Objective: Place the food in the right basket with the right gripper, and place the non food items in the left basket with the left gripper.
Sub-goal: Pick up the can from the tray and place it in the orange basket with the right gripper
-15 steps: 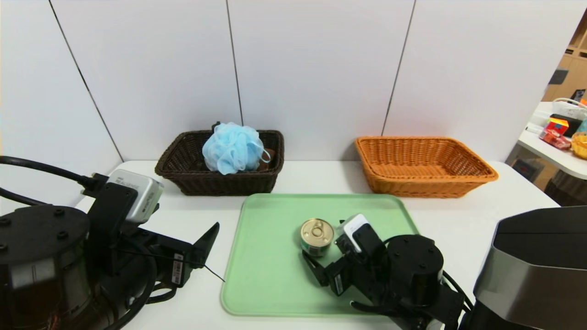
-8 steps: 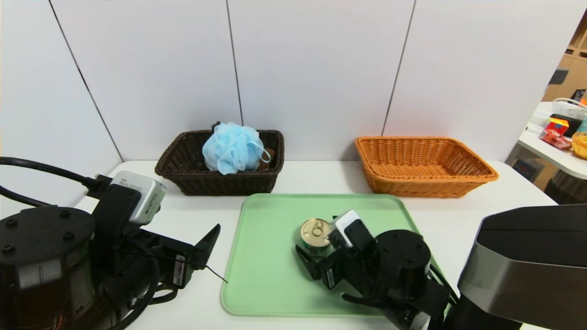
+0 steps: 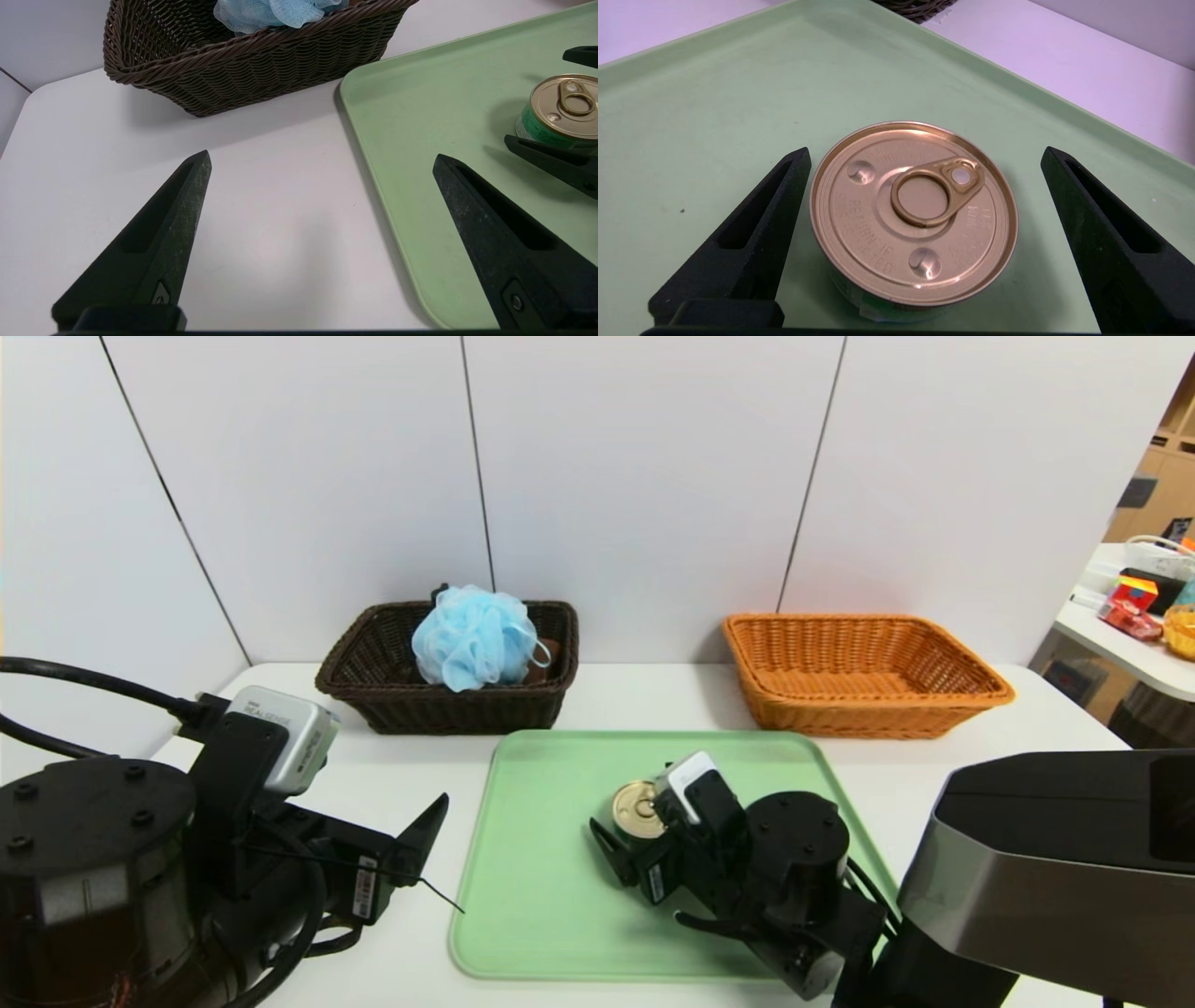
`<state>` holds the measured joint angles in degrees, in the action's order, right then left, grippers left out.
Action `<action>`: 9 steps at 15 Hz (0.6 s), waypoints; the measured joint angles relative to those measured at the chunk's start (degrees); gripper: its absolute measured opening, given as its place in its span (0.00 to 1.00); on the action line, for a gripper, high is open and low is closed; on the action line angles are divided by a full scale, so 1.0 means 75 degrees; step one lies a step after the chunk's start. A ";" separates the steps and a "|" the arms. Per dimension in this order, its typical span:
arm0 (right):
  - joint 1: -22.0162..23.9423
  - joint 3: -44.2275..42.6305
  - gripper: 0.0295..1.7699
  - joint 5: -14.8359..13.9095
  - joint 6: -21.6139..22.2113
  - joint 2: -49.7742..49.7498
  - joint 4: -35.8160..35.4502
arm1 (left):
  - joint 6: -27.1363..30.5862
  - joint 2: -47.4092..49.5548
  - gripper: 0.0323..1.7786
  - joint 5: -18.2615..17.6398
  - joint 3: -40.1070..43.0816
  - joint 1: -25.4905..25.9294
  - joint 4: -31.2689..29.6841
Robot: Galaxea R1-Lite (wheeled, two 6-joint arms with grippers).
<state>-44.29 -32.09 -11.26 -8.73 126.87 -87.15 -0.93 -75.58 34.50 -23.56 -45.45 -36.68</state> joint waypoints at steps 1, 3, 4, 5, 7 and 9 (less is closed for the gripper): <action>0.0000 -0.0080 0.96 0.0010 -0.0011 0.0026 0.0000 | 0.0007 0.0000 0.95 0.0000 0.0005 0.0000 -0.0003; 0.0007 -0.0167 0.96 0.0003 -0.0018 0.0057 -0.0003 | 0.0007 -0.0003 0.95 0.0000 0.0023 0.0000 0.0000; 0.0011 -0.0176 0.96 0.0003 -0.0018 0.0067 0.0000 | 0.0010 -0.0003 0.95 0.0000 0.0023 0.0000 0.0000; 0.0018 -0.0176 0.96 0.0000 -0.0015 0.0072 -0.0003 | 0.0011 -0.0003 0.95 0.0000 0.0023 0.0000 0.0000; 0.0041 -0.0158 0.78 -0.0003 -0.0008 0.0081 -0.0003 | 0.0010 -0.0007 0.95 0.0002 0.0026 0.0000 0.0000; 0.0062 -0.0146 0.64 -0.0008 -0.0029 0.0085 -0.0003 | 0.0010 -0.0010 0.95 0.0000 0.0020 0.0000 0.0000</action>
<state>-43.83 -33.18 -11.33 -8.95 127.50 -87.17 -0.85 -75.65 34.50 -23.42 -45.45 -36.68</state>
